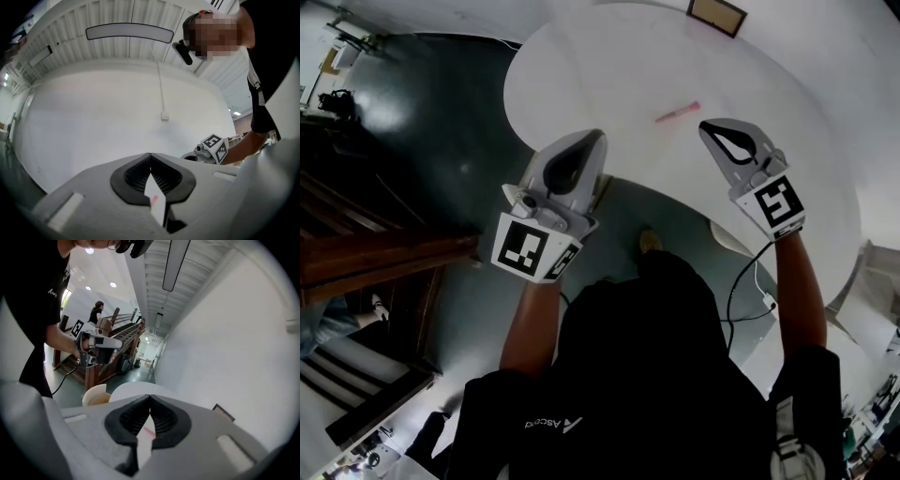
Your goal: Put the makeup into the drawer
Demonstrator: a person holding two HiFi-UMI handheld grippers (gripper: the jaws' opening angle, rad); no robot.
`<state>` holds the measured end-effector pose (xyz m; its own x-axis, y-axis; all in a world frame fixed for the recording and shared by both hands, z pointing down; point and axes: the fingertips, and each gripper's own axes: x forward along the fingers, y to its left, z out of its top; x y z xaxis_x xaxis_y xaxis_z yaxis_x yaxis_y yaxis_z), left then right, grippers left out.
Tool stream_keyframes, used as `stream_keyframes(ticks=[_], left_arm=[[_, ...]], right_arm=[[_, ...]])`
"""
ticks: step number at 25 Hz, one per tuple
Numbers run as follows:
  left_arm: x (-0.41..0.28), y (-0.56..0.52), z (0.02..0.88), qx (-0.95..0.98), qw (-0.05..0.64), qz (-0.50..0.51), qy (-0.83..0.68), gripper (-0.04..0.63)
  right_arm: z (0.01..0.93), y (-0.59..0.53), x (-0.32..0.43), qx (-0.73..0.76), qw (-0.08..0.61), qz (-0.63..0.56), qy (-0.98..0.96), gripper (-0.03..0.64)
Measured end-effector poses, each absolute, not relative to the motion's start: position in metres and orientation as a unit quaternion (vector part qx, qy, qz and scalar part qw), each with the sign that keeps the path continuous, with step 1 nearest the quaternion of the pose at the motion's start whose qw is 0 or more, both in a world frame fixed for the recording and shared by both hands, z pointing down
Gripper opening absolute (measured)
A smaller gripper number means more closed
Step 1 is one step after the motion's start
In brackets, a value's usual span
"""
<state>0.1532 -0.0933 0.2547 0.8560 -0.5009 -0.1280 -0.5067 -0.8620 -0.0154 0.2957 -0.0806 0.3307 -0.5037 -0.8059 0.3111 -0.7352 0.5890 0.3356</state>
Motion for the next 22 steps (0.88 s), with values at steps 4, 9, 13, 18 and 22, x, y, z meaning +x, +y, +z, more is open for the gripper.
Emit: stream_keyframes(ticks=[4,9,13,18,22], left_arm=[[0.174,-0.112,0.262,-0.958,0.028,0.048,0.281,0.011],[0.188,-0.129,0.269,-0.955,0.025,0.039,0.294,0.011],[0.187,-0.139,0.275,-0.954,0.021,0.03,0.298,0.011],[0.185,-0.148,0.29,-0.951,0.007,0.021,0.308,0.011],[0.181,-0.156,0.299,-0.949,0.001,0.015,0.316,0.011]], right_arm=[[0.363,-0.108,0.308,0.399,0.252,-0.078,-0.878,0.003],[0.414,-0.134,0.314,0.327,0.317,-0.069,-0.888,0.035],[0.446,-0.152,0.313,0.276,0.372,-0.069,-0.883,0.053],[0.481,-0.168,0.315,0.211,0.427,-0.062,-0.877,0.089],[0.502,-0.182,0.314,0.172,0.46,-0.059,-0.869,0.097]])
